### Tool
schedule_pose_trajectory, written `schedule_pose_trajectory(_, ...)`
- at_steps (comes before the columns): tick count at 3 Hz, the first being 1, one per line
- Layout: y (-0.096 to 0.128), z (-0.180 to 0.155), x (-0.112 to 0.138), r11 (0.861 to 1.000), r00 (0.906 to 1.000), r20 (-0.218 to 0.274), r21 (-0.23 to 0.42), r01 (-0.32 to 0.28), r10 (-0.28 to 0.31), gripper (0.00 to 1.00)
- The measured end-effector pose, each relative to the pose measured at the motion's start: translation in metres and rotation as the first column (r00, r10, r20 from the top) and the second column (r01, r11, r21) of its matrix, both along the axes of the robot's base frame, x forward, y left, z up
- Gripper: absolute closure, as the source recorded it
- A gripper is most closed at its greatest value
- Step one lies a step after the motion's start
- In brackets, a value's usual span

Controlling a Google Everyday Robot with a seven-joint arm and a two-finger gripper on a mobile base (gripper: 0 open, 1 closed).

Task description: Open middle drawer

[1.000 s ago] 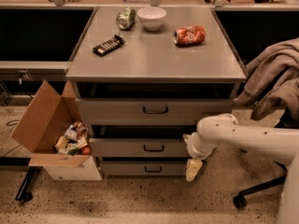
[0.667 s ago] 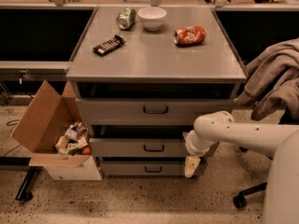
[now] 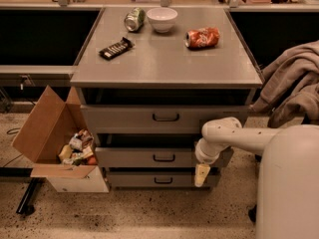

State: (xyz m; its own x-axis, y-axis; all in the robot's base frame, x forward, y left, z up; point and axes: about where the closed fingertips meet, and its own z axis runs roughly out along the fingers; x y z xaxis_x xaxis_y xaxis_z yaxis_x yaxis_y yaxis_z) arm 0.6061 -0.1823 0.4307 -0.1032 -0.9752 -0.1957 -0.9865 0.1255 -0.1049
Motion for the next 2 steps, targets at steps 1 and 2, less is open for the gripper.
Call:
schedule_pose_trajectory(1, 0.002, -0.015, 0.0, 1.0, 0.9993, -0.036, 0.016, -0.003, 0.003, 0.0)
schedule_pose_trajectory(2, 0.008, -0.006, -0.012, 0.995, 0.9977, -0.04, 0.091, -0.051, 0.055, 0.27)
